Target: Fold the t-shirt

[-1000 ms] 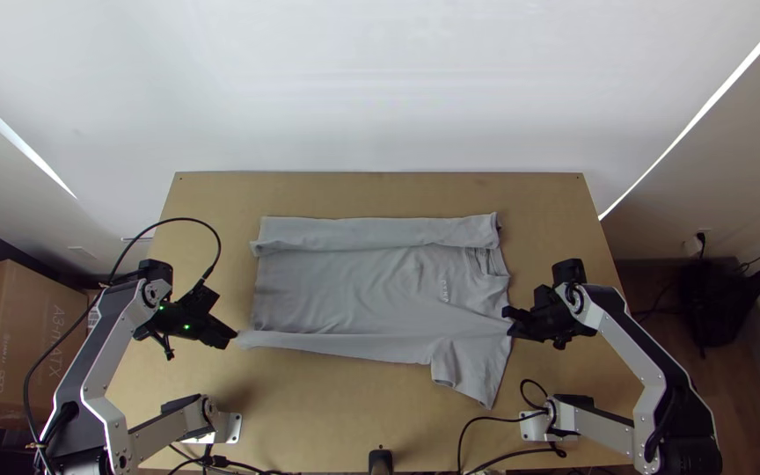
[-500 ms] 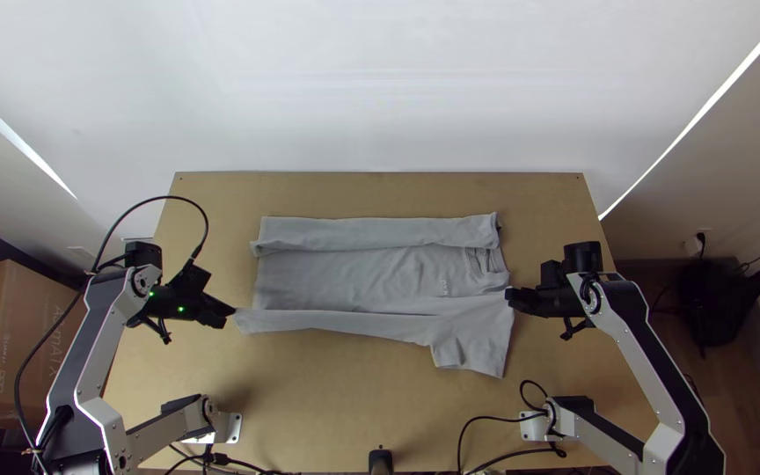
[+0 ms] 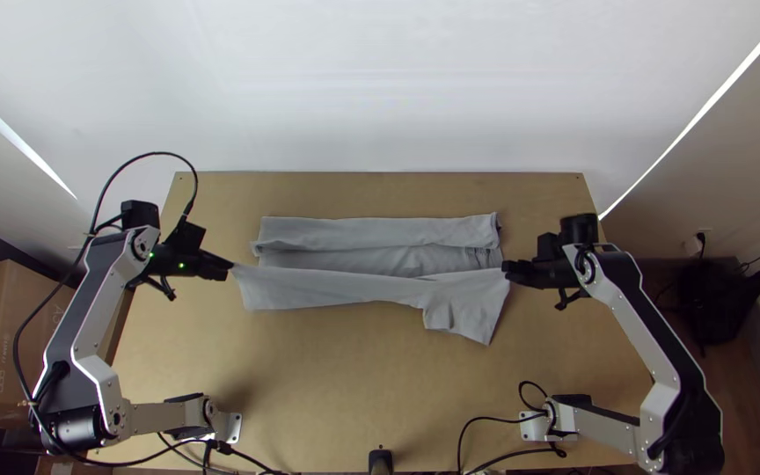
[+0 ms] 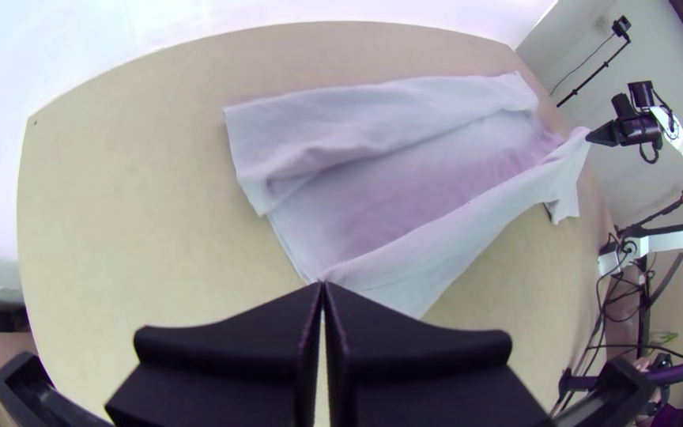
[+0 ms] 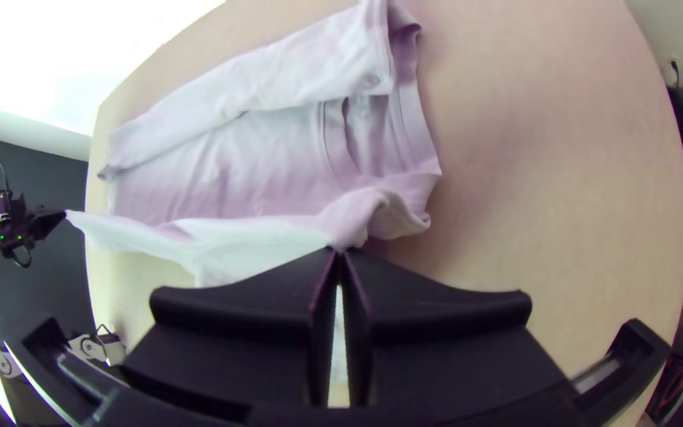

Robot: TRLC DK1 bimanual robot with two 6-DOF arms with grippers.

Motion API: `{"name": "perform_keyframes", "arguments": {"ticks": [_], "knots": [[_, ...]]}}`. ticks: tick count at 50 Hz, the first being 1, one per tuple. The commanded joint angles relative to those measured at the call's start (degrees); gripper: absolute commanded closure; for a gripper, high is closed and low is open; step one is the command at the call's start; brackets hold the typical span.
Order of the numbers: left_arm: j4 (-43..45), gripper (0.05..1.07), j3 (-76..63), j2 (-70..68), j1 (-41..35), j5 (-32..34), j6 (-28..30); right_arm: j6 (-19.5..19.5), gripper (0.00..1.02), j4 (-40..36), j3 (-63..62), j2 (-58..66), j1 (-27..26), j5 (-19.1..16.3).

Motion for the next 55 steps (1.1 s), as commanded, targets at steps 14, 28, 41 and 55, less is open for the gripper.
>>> {"name": "perform_keyframes", "arguments": {"ticks": [14, 28, 41, 55], "knots": [[2.2, 1.05, 14.7, 12.3, -5.1, 0.5, -6.5, 0.6, 1.00, 2.4, 16.6, 16.7, 1.5, 1.8], [2.2, 1.05, 27.2, 23.6, -6.0, 0.4, -9.1, 0.6, 1.00, 2.4, 31.1, 31.0, 0.9, 2.2], [2.1, 1.05, 35.6, 33.1, -6.4, -0.1, -11.4, 0.7, 1.00, 1.8, 40.6, 42.6, -0.2, 2.7], [0.7, 0.34, 35.7, 36.6, -6.3, -0.3, -13.0, 1.5, 0.38, 1.2, 41.9, 46.0, -0.5, 3.9]]}}
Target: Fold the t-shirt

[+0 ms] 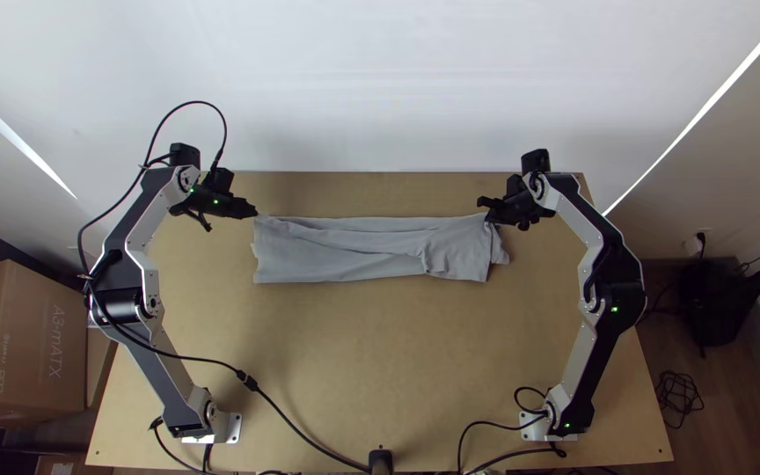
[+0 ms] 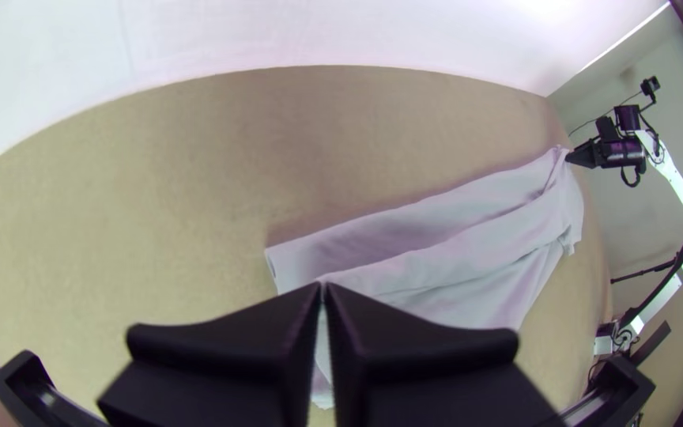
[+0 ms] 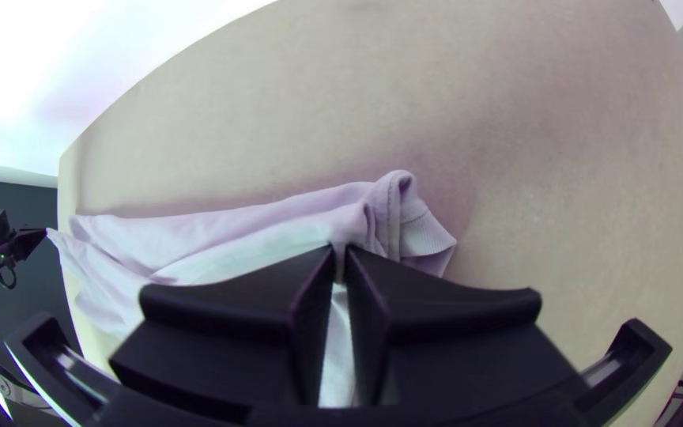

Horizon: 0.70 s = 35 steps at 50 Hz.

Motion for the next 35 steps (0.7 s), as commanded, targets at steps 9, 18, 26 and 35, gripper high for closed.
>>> {"name": "perform_keyframes", "arguments": {"ticks": [9, 18, 26, 35], "knots": [[-1.2, 0.10, -1.7, -0.5, 2.3, 1.0, -0.7, 3.0, 0.03, -0.9, -2.4, -5.1, -1.8, 1.1], [-0.3, 0.10, -6.9, -5.0, 6.9, 7.3, -0.5, 4.3, 0.03, -1.0, -7.2, -13.7, -3.2, 0.4], [-0.3, 0.10, -11.7, -6.1, 9.5, 9.5, 0.8, 8.9, 0.03, -2.2, -8.7, -18.7, -5.6, -8.1], [0.2, 0.10, -16.5, -6.5, 11.3, 13.7, 1.6, 12.7, 0.03, -3.9, -10.3, -21.9, -7.1, -16.1]]}}
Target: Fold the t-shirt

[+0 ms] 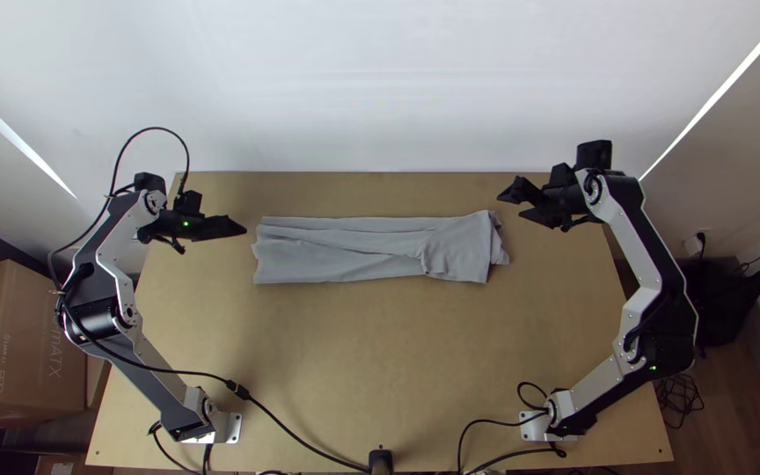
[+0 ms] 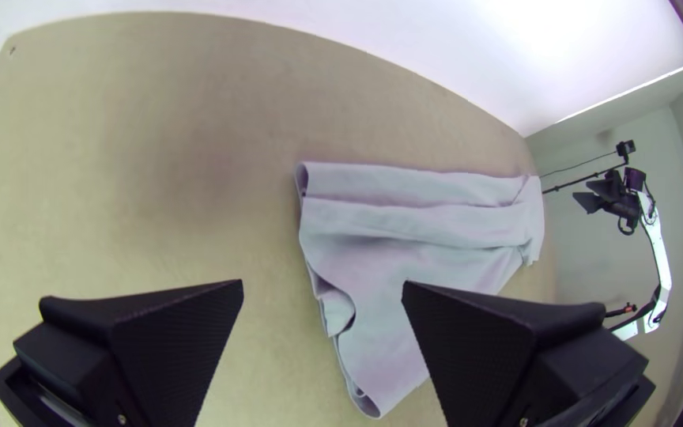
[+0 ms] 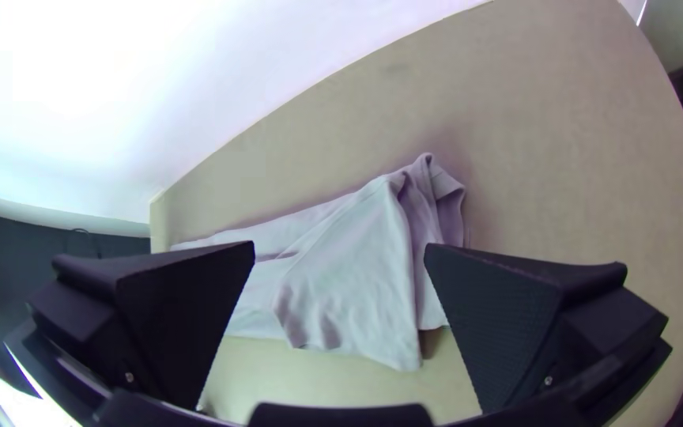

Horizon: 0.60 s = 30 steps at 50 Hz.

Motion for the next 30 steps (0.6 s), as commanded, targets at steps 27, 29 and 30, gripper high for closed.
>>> {"name": "perform_keyframes", "arguments": {"ticks": [27, 29, 30], "knots": [[13.0, 0.10, -12.6, -1.5, -6.0, 2.7, -6.2, 4.7, 0.03, -1.2, -7.0, -8.6, -0.5, -4.2], [14.1, 0.10, -12.8, -1.5, -7.4, 2.7, -7.2, 4.7, 0.03, -1.2, -7.1, -8.9, -0.4, -4.2], [14.9, 0.10, -13.0, -1.5, -8.1, 2.7, -7.8, 4.7, 0.03, -1.2, -7.2, -9.1, -0.3, -4.2]]}}
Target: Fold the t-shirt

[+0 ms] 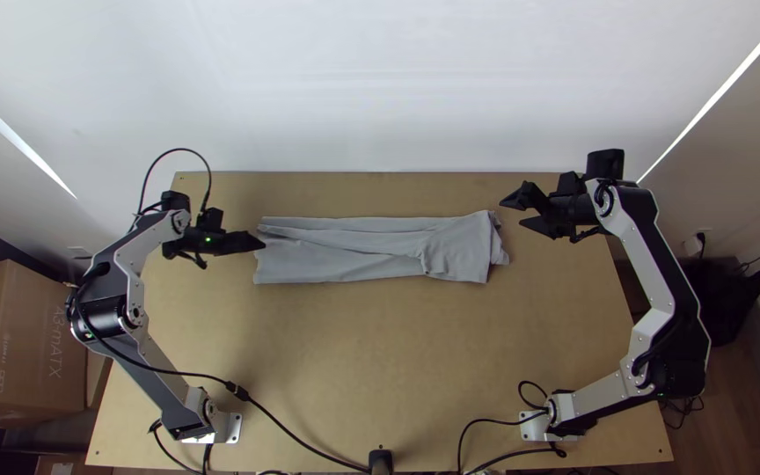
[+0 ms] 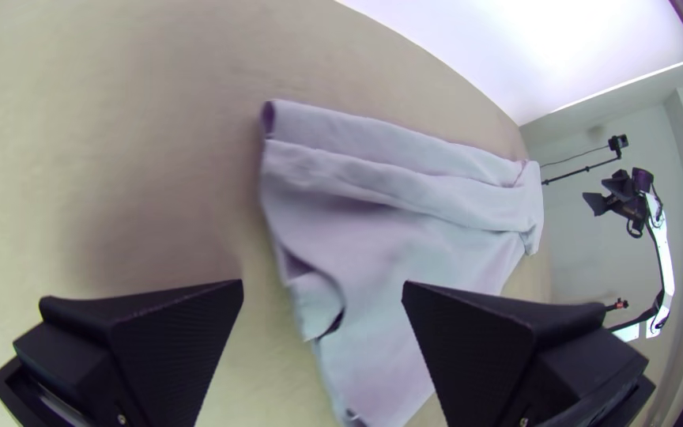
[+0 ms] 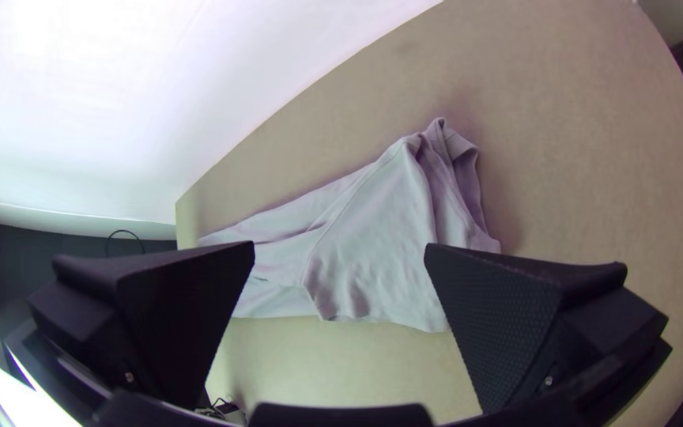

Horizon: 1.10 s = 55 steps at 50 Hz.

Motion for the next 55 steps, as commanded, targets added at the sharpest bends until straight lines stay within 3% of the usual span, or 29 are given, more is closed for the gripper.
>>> {"name": "perform_keyframes", "arguments": {"ticks": [1, 12, 16, 21, 22, 36, 47, 55], "knots": [[2.9, 0.10, -1.9, -1.4, -3.6, 1.0, -4.2, 1.5, 0.03, -0.4, -1.8, -2.3, 0.5, -0.7], [8.1, 0.13, -1.7, -0.6, -10.0, -2.6, -9.4, 2.1, 0.03, -0.4, -1.8, -3.6, 0.7, -0.7], [9.7, 0.39, -1.9, -0.5, -10.9, -3.8, -11.1, 2.2, 0.03, -0.4, -2.0, -4.1, 0.9, -0.7], [12.2, 0.99, -2.3, -0.8, -10.8, -5.4, -12.5, 2.2, 0.03, -0.4, -2.4, -4.6, 1.1, -0.7], [12.3, 1.06, -2.4, -0.8, -10.5, -5.6, -12.8, 2.2, 0.03, -0.4, -2.5, -4.8, 1.1, -0.7], [9.4, 1.05, -4.3, -3.1, 1.3, -5.6, -6.7, 2.1, 0.03, -0.4, -4.4, -5.9, 0.9, -0.7], [1.6, 1.05, -2.2, -3.9, 14.8, -5.5, 4.4, 1.7, 0.03, -0.3, -5.3, -6.0, 1.1, -0.6], [-8.0, 1.05, 2.5, -6.1, 19.9, -4.5, 9.0, 1.7, 0.03, 0.0, -5.6, -5.8, 1.9, -0.7]]}}
